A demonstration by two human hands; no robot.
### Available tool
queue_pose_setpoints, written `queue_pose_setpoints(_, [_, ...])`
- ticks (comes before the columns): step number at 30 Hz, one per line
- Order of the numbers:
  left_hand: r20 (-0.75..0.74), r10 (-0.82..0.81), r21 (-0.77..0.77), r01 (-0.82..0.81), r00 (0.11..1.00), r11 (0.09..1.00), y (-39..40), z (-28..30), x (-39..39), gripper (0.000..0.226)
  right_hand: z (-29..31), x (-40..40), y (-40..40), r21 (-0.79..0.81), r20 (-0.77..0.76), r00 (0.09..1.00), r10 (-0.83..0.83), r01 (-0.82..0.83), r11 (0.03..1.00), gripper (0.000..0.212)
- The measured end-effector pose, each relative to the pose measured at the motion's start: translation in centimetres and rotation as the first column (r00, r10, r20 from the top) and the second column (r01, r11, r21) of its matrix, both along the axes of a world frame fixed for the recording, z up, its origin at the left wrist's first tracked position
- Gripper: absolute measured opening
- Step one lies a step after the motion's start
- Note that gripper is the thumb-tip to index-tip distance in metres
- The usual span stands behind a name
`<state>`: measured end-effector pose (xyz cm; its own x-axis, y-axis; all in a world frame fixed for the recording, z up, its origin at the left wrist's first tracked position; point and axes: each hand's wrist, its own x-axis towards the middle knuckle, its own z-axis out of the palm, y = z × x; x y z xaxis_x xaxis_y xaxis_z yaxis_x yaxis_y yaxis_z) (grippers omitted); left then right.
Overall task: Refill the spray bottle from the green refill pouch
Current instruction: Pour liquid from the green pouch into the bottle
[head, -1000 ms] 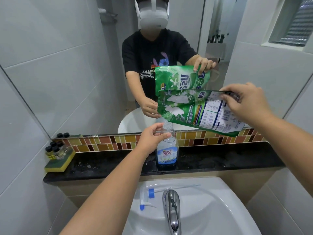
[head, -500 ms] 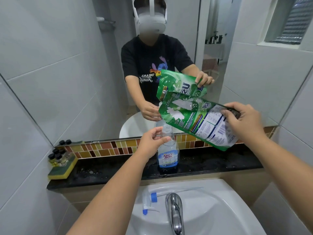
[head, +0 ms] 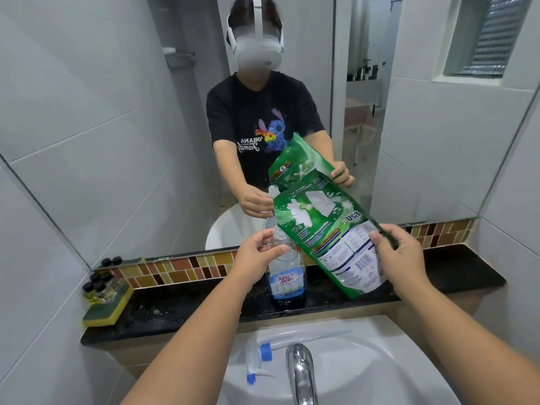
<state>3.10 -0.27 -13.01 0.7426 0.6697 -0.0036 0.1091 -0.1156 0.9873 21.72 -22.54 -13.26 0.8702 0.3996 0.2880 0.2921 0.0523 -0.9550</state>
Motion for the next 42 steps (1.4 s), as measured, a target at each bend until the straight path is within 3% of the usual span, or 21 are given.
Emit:
queue_pose_setpoints(5, [-0.005,0.02,-0.011,-0.02,1.0,1.0,-0.1,-0.1,-0.1,0.068,-2.9,-1.3,1.2,0.161,-0.277,0.959,0.051,-0.006,0.987,0.011])
queue_pose_setpoints(9, [0.005,0.016,-0.029,-0.015,1.0,0.999,-0.2,-0.1,-0.4,0.074,-4.1,-1.5,1.9,0.278,-0.544,0.832,0.114,0.05,0.959,0.011])
queue_pose_setpoints(12, [-0.017,-0.005,-0.022,0.005,1.0,1.0,0.0,0.0,-0.5,0.072,-4.2,-1.1,2.0,0.288,-0.621,0.776,0.109,0.096,0.953,0.01])
queue_pose_setpoints(17, [-0.071,-0.022,0.009,0.023,0.997,1.0,0.0,0.4,-0.5,0.075,-3.7,0.2,1.9,0.254,-0.548,0.835,0.054,0.104,0.962,0.01])
queue_pose_setpoints(21, [-0.08,-0.034,-0.008,0.034,0.996,0.999,0.4,1.0,-0.6,0.058,-3.7,1.9,1.9,0.176,-0.463,0.886,0.032,0.057,0.983,0.011])
queue_pose_setpoints(31, [-0.084,-0.026,-0.018,0.025,0.996,1.0,0.2,0.9,-0.3,0.034,-7.2,4.5,2.8,0.054,-0.329,0.93,0.162,-0.153,0.987,0.018])
queue_pose_setpoints(40, [-0.048,-0.035,-0.124,0.029,0.998,0.992,0.4,0.7,-0.4,0.036,-9.7,5.5,2.2,-0.017,-0.252,0.933,0.258,-0.271,0.962,0.032])
queue_pose_setpoints(42, [-0.032,-0.023,-0.139,0.018,0.999,0.99,0.5,0.5,-0.4,0.045,-9.9,5.8,2.2,-0.019,-0.239,0.93,0.278,-0.291,0.956,0.034])
